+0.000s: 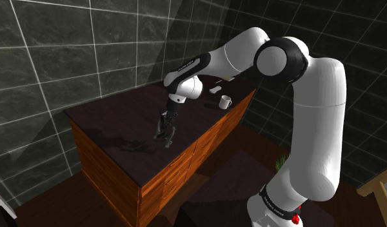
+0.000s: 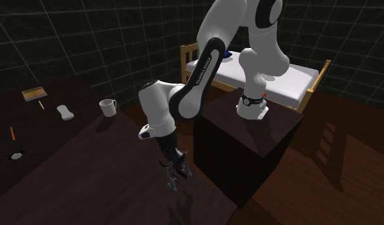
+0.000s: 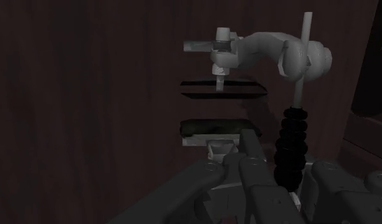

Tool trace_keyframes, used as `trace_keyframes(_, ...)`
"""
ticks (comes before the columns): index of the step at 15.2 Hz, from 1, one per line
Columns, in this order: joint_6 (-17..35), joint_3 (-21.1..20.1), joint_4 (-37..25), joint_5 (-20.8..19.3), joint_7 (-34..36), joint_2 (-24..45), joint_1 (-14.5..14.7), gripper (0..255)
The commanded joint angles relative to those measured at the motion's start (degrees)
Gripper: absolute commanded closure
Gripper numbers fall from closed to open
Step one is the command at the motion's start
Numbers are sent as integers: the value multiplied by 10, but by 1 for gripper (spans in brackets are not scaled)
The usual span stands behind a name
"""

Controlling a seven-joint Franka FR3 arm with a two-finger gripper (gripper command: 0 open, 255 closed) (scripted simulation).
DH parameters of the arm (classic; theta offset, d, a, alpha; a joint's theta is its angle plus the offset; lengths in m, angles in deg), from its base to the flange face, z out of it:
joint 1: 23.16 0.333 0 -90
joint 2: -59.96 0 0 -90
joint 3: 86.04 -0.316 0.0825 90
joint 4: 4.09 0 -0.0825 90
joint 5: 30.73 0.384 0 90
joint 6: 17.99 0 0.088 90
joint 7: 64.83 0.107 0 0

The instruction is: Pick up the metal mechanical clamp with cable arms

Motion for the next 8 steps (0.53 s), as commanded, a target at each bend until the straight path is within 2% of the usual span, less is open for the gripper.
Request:
trace_keyframes(1, -10, 3, 3, -5, 6, -14, 1, 255)
trace_keyframes(8, -36, 9, 3, -18, 22, -43, 4, 255)
